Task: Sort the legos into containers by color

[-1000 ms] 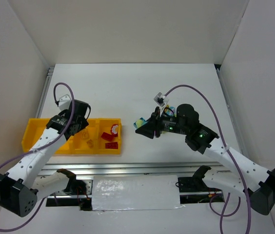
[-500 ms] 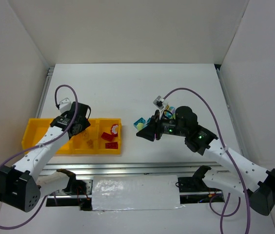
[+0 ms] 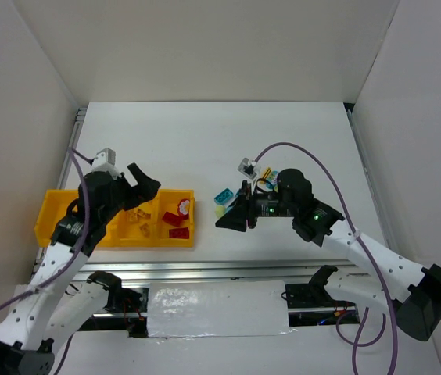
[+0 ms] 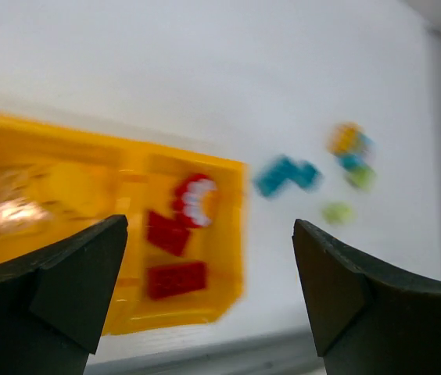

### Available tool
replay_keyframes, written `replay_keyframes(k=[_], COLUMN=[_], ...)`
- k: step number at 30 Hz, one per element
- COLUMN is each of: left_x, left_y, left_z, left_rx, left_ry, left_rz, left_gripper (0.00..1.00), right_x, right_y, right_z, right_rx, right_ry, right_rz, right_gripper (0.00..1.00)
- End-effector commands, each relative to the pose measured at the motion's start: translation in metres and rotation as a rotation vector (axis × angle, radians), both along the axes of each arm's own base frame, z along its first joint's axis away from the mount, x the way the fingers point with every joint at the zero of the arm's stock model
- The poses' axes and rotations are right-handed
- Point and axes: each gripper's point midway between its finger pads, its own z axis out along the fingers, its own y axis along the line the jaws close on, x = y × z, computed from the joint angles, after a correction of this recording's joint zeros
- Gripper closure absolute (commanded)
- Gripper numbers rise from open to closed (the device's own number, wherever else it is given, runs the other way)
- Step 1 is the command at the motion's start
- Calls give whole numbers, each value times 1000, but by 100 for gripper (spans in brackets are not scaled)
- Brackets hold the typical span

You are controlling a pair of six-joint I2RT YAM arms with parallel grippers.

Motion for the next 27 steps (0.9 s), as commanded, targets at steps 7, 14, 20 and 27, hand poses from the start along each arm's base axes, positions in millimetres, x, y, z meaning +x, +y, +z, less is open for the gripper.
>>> replay_keyframes(k=[7,14,20,27], left_x=[-115,-147,-152,-145], left_y=[-142,-156,-164,-171], left_z=[121,143,142,131], left_rx=[-430,-494,-519,-519], left_ry=[-527,-623,-614,-576], left_rz=[-1138,-1257,-1291,-1273], left_gripper=[1,1,4,9], right_x=[-47,-55,-58,-58], right_y=[5,16,29,37], right_z=[34,42,47,52], right_rx=[152,210,227,233], right_ry=[-35,10,21,16], right_rz=[286,340,368,372], right_gripper=[100,100,100,100])
